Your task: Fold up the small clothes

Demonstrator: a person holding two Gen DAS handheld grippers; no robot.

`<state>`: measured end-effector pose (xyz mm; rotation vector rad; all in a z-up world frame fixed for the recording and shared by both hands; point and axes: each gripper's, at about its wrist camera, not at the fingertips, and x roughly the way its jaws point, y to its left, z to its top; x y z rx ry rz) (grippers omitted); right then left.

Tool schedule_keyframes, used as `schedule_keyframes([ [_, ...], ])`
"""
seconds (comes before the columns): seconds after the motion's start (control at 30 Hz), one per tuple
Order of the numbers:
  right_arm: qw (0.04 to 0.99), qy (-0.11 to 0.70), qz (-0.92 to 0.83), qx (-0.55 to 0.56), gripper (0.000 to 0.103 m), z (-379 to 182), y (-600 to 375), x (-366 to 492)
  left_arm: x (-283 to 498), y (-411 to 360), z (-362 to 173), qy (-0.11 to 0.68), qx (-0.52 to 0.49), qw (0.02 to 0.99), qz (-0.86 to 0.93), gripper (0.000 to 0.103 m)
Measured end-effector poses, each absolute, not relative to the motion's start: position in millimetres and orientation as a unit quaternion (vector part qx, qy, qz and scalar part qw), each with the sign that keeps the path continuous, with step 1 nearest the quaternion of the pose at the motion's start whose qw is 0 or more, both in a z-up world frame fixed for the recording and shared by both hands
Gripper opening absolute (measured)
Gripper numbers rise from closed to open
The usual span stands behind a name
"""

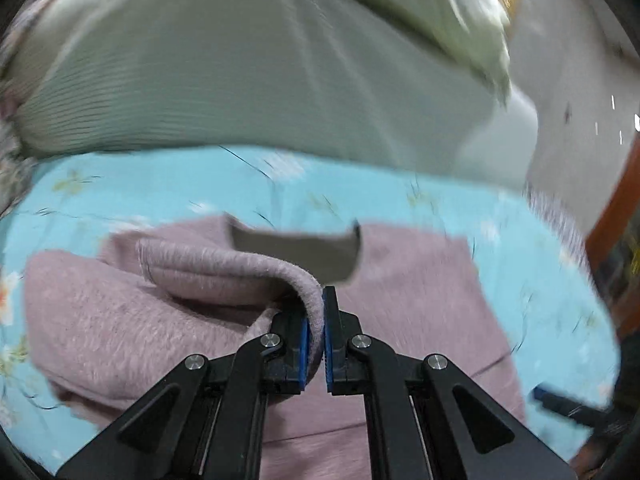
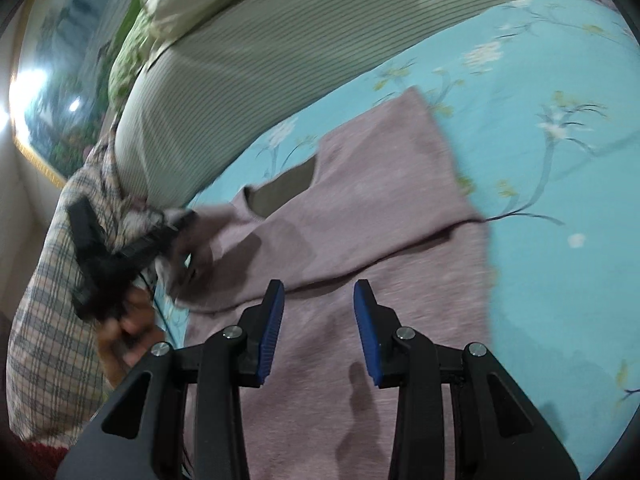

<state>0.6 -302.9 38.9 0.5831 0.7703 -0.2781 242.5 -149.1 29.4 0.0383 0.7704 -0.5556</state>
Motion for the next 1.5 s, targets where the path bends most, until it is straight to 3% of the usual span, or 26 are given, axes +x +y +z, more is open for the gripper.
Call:
schedule_keyframes([
  [0.2, 0.875, 0.354, -0.153, 0.291, 0.038, 45.5, -317.6, -3.4, 242.2, -196.6, -40.2, 0.435, 0.09, 0.853, -0.275, 0.011],
  [0.27, 0.875, 0.357, -0.15, 0.292, 0.045, 45.2, -319.3, 0.7, 238.1, -192.5, -51.4, 0.447, 0.093, 0.844, -0.281, 0.02],
  [0.33, 0.875, 0.361, -0.146, 0.287, 0.053, 43.4, -319.9, 5.3, 229.9, -184.1, -52.3, 0.45, 0.089, 0.84, -0.289, 0.042],
  [0.4, 0.877, 0.367, -0.137, 0.277, 0.053, 41.4, -316.5, 16.3, 217.2, -166.7, -46.3, 0.448, 0.076, 0.839, -0.299, 0.059],
  [0.47, 0.878, 0.378, -0.126, 0.266, 0.053, 38.0, -310.8, 29.8, 200.0, -142.9, -35.9, 0.437, 0.066, 0.844, -0.303, 0.064],
  [0.6, 0.879, 0.412, -0.096, 0.219, 0.053, 27.8, -286.0, 69.0, 177.8, -75.9, -17.4, 0.419, 0.034, 0.866, -0.269, 0.065],
  [0.8, 0.88, 0.465, -0.041, 0.087, 0.053, 2.5, -219.0, 145.0, 208.5, 31.6, -15.9, 0.417, -0.034, 0.904, -0.093, 0.063],
  [1.0, 0.864, 0.498, -0.05, -0.057, 0.052, -37.4, -180.3, 199.9, 248.2, 62.5, -41.5, 0.455, -0.056, 0.885, -0.083, 0.058],
  [1.03, 0.856, 0.509, -0.053, -0.067, 0.048, -46.9, -180.5, 207.5, 250.5, 63.7, -44.2, 0.457, -0.057, 0.884, -0.086, 0.058],
  [1.07, 0.851, 0.518, -0.054, -0.066, 0.025, -53.9, -182.7, 212.5, 255.6, 63.1, -46.6, 0.46, -0.06, 0.881, -0.091, 0.058],
  [1.1, 0.847, 0.524, -0.064, -0.056, 0.009, -58.5, -188.8, 216.3, 262.7, 57.1, -49.5, 0.463, -0.063, 0.879, -0.096, 0.058],
  [1.17, 0.857, 0.511, -0.066, -0.023, 0.006, -48.6, -197.7, 214.9, 271.7, 49.2, -52.8, 0.468, -0.069, 0.875, -0.104, 0.053],
  [1.23, 0.877, 0.475, -0.061, 0.021, 0.006, -22.7, -207.3, 206.9, 277.8, 40.7, -55.9, 0.469, -0.06, 0.873, -0.122, 0.028],
  [1.4, 0.926, 0.349, -0.1, 0.103, 0.006, 54.2, -251.6, 157.6, 279.3, 22.8, -56.2, 0.459, -0.002, 0.882, -0.102, 0.022],
  [1.5, 0.923, 0.323, -0.15, 0.144, 0.006, 58.8, -293.8, 127.2, 269.1, 23.8, -52.9, 0.449, 0.013, 0.89, -0.085, 0.022],
])
